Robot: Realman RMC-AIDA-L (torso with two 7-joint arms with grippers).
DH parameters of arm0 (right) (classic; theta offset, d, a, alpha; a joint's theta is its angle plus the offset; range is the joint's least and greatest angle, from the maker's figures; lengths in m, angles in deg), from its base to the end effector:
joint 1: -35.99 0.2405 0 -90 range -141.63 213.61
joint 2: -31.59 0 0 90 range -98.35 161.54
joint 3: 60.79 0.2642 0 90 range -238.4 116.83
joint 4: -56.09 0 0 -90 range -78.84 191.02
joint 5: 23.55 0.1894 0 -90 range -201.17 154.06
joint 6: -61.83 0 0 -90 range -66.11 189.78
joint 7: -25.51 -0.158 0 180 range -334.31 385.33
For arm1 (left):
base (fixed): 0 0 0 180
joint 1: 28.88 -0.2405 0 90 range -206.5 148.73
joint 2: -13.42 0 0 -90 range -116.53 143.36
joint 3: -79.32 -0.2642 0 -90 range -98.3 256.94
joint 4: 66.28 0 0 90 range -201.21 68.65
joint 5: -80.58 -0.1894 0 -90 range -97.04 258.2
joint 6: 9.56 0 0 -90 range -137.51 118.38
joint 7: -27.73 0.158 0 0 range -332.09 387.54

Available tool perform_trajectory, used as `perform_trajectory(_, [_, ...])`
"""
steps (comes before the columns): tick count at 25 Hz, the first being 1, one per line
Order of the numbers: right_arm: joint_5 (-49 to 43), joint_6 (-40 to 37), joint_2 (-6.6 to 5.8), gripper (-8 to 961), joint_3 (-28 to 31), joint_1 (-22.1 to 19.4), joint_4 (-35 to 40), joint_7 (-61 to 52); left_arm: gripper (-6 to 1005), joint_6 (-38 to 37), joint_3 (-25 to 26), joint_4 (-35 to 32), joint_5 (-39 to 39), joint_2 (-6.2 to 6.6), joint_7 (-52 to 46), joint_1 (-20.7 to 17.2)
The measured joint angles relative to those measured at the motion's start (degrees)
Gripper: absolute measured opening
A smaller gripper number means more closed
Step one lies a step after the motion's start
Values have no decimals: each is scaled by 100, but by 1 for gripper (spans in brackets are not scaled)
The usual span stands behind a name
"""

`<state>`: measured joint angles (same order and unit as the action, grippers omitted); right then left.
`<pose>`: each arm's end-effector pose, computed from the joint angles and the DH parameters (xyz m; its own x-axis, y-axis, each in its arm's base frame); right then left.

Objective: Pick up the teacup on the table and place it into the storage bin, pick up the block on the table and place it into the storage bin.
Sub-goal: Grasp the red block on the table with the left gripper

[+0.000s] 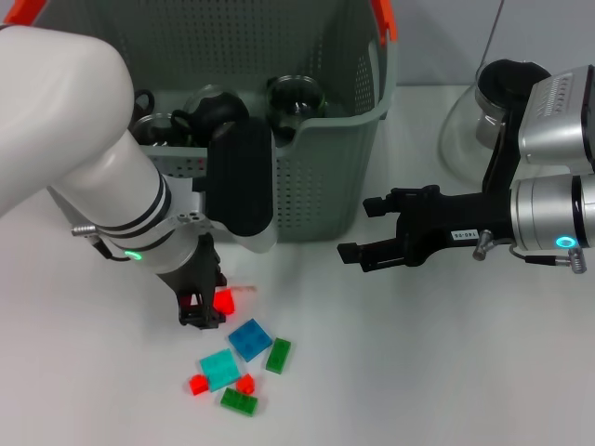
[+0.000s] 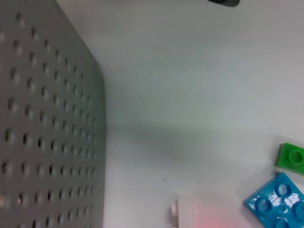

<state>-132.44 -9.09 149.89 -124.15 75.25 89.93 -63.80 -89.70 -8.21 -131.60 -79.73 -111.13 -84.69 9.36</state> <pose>0.2108 0.3627 -0.0665 0.8777 -0.3709 -0.3035 -0.4273 -0.8923 -0.1453 -0.2096 0.3404 -0.0745 0.8158 0.0361 -0.5772 -0.0725 -0.9838 -0.1640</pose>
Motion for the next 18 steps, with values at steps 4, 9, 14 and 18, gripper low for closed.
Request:
perform_trajectory(4, [-3,0,0,946,0,2,0,1,456,51,-18,15,38,-16,0,-10])
perform_trajectory(9, [-1,0,-2,946,6,0,0,2,456,62,-37,61,44,-18,-11,-11])
perform_trajectory(14, [-3,0,-8,946,23,-2,-1,2,456,62,-40,63,44,-18,-44,-3])
perform_trajectory(18, [-6,2,-9,945,26,-4,-1,9,455,83,-61,64,44,-18,-72,-1])
